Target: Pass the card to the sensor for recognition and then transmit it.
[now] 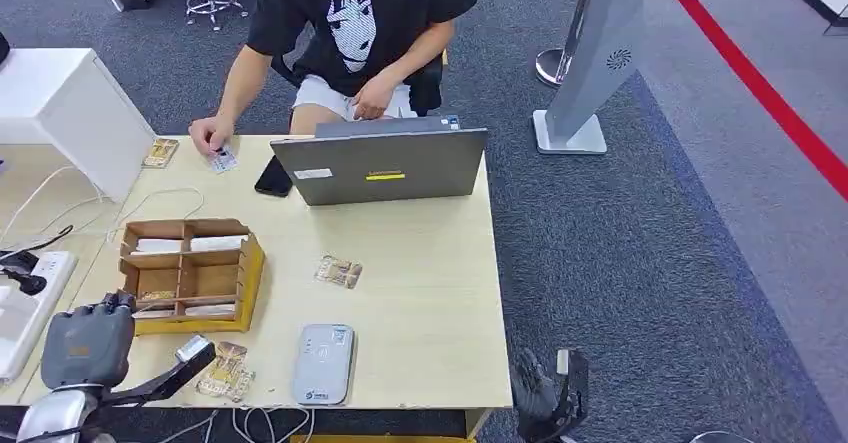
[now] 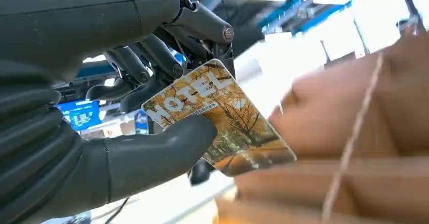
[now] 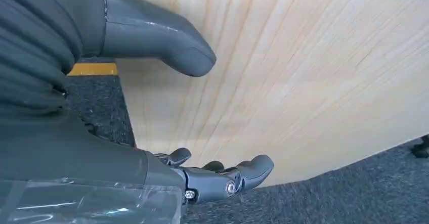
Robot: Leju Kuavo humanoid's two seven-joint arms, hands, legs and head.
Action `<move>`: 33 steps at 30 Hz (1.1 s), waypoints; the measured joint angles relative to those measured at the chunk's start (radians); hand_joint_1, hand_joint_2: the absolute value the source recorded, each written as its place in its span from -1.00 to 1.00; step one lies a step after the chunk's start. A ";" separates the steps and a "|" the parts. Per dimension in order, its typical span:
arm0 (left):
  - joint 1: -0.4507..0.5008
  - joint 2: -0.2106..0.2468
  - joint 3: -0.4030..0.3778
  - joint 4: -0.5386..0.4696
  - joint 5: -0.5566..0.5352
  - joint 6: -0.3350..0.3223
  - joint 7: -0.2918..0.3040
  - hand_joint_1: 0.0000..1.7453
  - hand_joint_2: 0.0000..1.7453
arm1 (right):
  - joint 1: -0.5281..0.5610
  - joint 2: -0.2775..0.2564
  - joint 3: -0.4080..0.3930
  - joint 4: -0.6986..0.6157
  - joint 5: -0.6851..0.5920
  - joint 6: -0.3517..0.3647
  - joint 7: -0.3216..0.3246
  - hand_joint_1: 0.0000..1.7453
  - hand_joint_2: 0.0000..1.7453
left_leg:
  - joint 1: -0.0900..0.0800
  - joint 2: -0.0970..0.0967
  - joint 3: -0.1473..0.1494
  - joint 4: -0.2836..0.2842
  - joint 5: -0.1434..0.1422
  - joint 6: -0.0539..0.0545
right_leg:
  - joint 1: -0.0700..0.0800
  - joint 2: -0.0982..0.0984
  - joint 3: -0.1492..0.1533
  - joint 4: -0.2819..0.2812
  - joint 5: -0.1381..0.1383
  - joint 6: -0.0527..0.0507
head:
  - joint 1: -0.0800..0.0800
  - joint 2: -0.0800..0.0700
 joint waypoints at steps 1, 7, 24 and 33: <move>-0.003 -0.003 0.000 -0.020 0.000 -0.004 -0.007 1.00 1.00 | 0.000 0.000 0.001 0.000 0.000 0.000 0.000 -1.00 1.00 | 0.000 0.000 0.000 0.000 0.000 0.000 | 0.000 0.000 0.000 0.000 0.000 0.000 | 0.000 0.000; -0.084 0.015 -0.013 -0.108 -0.001 -0.124 0.018 1.00 1.00 | 0.000 0.000 0.012 0.000 0.007 -0.001 0.011 -1.00 1.00 | 0.000 0.000 0.000 0.000 0.001 -0.001 | 0.001 0.000 -0.001 0.000 0.001 -0.002 | 0.000 0.000; -0.401 0.070 -0.125 0.049 -0.001 -0.328 0.127 1.00 1.00 | -0.024 0.000 0.053 0.019 0.023 -0.009 0.035 -1.00 1.00 | 0.002 0.015 0.000 0.000 0.003 -0.006 | 0.005 0.014 -0.006 0.001 0.007 -0.009 | 0.000 0.000; -0.391 0.064 -0.129 0.062 0.001 -0.288 0.104 -1.00 1.00 | -0.024 0.000 0.060 0.024 0.013 -0.008 0.031 -1.00 1.00 | 0.004 0.018 -0.001 -0.001 0.002 -0.008 | 0.006 0.017 -0.008 0.001 0.008 -0.010 | 0.000 0.000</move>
